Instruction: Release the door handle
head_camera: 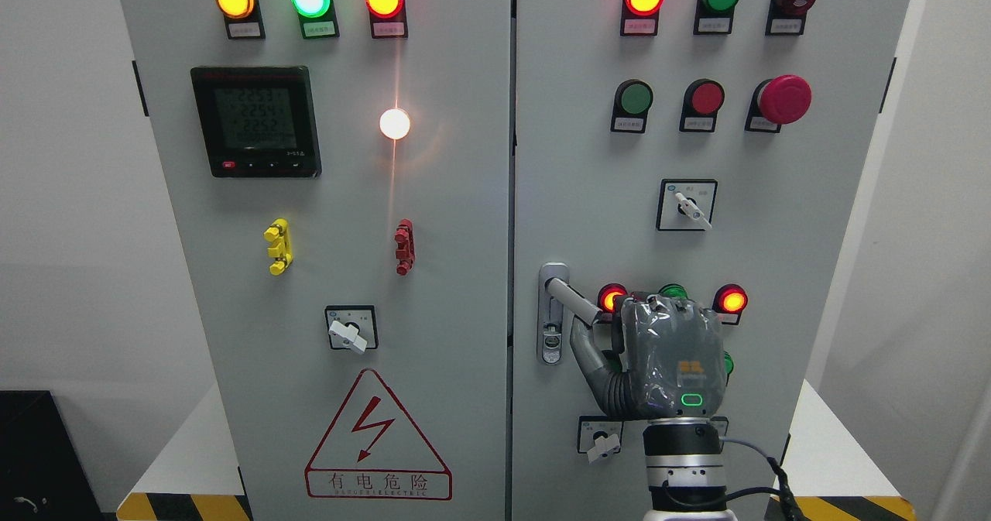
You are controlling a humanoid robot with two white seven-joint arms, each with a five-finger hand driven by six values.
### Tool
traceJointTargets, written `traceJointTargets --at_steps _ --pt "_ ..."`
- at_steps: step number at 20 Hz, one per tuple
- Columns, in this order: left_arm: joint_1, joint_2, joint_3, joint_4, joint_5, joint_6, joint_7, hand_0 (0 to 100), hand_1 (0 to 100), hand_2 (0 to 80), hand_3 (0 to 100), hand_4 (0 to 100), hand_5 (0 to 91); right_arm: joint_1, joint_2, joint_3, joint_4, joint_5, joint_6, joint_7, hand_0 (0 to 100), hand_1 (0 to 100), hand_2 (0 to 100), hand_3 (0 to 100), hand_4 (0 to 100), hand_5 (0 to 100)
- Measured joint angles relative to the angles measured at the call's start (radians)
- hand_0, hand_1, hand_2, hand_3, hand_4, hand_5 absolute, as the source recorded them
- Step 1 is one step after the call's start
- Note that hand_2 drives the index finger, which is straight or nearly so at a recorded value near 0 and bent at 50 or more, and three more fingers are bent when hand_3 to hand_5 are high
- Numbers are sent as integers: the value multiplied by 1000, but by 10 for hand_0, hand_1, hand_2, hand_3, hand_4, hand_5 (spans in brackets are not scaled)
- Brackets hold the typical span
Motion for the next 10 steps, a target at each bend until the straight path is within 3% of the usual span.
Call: traceJointTargets --at_steps 10 --pt "0 0 0 0 0 0 0 120 556 0 0 0 0 -1 -1 -6 -2 0 0 -2 558 376 925 1000 988 1000"
